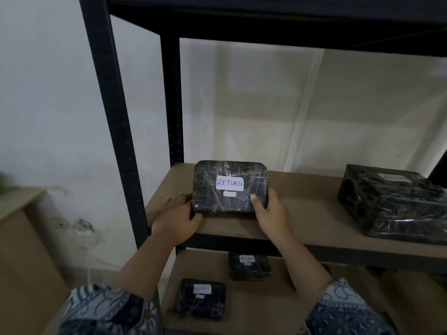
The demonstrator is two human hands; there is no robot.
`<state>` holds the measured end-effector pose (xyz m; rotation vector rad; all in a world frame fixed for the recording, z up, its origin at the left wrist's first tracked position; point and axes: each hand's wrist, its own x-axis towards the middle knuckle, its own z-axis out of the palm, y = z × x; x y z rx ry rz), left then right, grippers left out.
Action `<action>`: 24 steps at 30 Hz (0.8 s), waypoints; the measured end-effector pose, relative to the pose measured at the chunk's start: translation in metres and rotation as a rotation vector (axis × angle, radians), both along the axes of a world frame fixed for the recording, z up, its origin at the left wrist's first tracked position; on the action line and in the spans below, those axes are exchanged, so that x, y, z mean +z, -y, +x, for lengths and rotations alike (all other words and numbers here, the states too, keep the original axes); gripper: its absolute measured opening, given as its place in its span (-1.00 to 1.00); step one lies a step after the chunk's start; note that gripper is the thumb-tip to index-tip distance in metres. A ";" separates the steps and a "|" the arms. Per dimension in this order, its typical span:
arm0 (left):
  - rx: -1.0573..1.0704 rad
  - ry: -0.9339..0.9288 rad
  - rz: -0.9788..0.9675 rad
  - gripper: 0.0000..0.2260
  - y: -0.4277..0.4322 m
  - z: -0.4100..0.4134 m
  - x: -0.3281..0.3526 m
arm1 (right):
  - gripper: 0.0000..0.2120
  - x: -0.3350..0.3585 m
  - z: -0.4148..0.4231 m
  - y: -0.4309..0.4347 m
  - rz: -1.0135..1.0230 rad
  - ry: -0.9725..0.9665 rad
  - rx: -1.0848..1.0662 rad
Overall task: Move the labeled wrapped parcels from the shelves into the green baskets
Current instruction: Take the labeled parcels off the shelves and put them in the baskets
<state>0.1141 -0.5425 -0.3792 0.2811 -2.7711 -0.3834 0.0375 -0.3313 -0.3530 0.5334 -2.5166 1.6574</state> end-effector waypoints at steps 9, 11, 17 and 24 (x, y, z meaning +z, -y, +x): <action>-0.009 0.026 -0.019 -0.60 0.004 -0.003 -0.002 | -0.60 -0.008 -0.003 0.000 -0.035 -0.080 -0.031; -0.012 0.023 -0.034 -0.58 0.005 -0.004 -0.003 | -0.60 -0.007 -0.003 0.000 -0.053 -0.077 -0.031; -0.021 -0.007 -0.071 -0.48 0.006 -0.004 -0.005 | -0.55 -0.007 -0.004 0.001 -0.101 -0.069 -0.040; -0.025 -0.034 -0.111 -0.39 0.005 -0.004 -0.004 | -0.55 -0.005 -0.005 0.002 -0.188 -0.030 -0.041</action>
